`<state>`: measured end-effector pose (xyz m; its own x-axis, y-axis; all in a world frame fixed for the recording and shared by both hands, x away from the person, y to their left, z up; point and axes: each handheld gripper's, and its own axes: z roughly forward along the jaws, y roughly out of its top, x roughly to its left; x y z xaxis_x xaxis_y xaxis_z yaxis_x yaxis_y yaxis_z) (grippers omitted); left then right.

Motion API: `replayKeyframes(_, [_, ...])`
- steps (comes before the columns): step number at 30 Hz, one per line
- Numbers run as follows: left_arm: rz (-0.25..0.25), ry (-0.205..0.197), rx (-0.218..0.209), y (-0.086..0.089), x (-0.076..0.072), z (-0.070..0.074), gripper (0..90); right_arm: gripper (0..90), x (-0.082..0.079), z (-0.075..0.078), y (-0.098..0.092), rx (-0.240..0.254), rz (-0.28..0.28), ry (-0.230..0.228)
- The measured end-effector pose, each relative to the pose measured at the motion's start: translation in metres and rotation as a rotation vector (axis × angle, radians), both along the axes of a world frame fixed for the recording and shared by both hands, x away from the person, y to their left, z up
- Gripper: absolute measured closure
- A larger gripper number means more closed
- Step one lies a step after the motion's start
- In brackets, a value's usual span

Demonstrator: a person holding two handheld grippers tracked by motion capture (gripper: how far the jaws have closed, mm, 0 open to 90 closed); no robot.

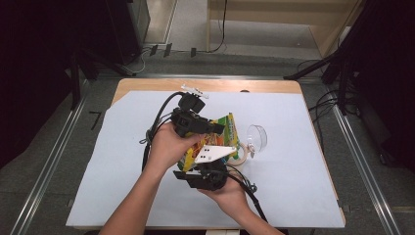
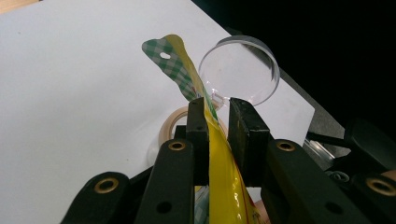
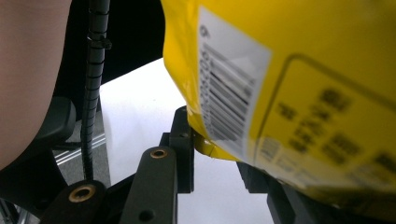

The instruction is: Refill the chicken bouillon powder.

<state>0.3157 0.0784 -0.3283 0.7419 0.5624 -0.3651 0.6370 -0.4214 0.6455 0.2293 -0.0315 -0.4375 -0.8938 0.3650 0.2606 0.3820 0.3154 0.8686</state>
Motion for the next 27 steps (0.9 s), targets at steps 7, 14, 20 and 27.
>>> replayKeyframes(7, [0.0, 0.003, -0.002, 0.0, 0.0008, -0.0008, 78.7, 71.6, 0.0005, -0.0005, -0.0001, -0.003, -0.001, -0.002])
replayKeyframes(14, [-0.003, -0.001, -0.002, 0.0003, -0.001, 0.0006, 78.7, 71.6, -0.0007, -0.0001, 0.0003, -0.006, -0.002, -0.011])
replayKeyframes(20, [0.0, 0.003, -0.004, 0.0005, 0.0003, -0.0001, 78.7, 71.7, -0.0001, -0.0006, 0.0005, -0.007, -0.001, -0.014])
replayKeyframes(27, [0.0, -0.004, -0.004, 0.0008, -0.0014, 0.0016, 78.8, 71.7, -0.0009, 0.0002, 0.0003, -0.008, -0.006, -0.027])
